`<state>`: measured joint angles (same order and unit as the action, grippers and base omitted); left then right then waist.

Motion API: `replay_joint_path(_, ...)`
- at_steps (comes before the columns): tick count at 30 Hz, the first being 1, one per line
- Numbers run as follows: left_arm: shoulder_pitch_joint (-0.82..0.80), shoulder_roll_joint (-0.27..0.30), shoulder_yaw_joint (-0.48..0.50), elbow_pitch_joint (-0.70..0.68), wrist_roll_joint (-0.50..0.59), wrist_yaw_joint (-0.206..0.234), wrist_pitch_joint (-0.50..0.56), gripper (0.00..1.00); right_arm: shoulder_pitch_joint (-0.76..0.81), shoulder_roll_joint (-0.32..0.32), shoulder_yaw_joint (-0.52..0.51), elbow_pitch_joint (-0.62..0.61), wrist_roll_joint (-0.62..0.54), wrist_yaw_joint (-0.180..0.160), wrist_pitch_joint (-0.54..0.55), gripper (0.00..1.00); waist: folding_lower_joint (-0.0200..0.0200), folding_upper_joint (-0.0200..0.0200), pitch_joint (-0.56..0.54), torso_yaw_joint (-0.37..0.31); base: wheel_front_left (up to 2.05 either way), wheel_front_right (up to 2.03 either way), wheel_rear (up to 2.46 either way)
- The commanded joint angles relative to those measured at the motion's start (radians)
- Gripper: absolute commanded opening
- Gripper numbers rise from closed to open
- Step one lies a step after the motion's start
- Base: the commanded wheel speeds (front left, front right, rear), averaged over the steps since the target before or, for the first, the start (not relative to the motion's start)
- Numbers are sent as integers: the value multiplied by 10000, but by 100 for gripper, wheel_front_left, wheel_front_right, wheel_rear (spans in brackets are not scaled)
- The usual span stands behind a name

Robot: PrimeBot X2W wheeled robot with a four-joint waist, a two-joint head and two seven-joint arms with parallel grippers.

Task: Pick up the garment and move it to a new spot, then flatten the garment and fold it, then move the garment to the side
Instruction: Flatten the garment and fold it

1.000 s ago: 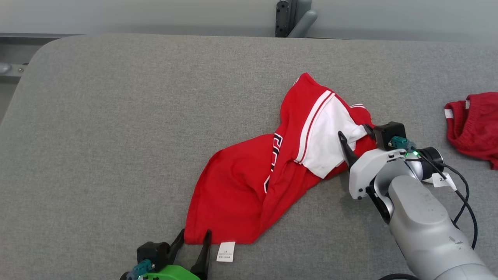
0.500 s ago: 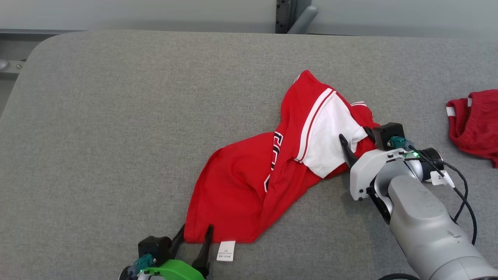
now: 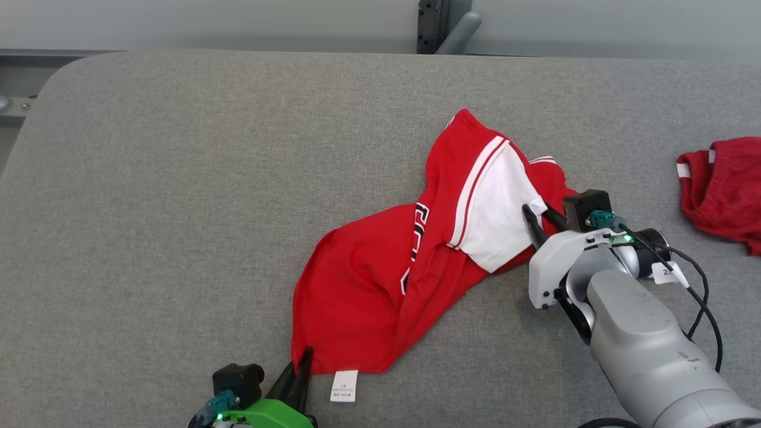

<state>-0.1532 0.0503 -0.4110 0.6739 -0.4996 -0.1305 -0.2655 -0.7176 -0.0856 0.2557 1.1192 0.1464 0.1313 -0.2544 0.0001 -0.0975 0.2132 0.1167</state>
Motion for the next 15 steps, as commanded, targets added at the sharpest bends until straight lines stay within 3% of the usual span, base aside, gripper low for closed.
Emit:
replay_joint_path(1,-24,49,-30,60,-83,-7,26,6,-56,-81,54,24,77,-12,-59,35,-1,1,-13,-16,0,0,0)
replay_joint_path(3,-16,70,-34,47,-122,-7,25,4,-72,-158,107,-9,98,-12,-73,51,-1,1,-20,-31,0,0,0)
replay_joint_path(4,-14,82,-29,35,-150,-7,25,4,-72,-166,129,-32,98,-12,-80,87,-1,1,-22,-35,0,0,0)
replay_joint_path(5,-12,90,-20,25,-170,-7,25,2,-74,-161,155,-57,91,-12,-88,100,-1,1,-24,-41,0,0,0)
replay_joint_path(13,-27,103,-83,-25,-243,-7,25,0,-138,-164,265,-220,107,-12,-103,100,-1,1,3,-66,0,0,0)
replay_joint_path(15,-58,100,-136,-16,-278,-7,24,0,-131,-158,285,-258,119,-12,-105,84,-1,1,19,-58,0,0,0)
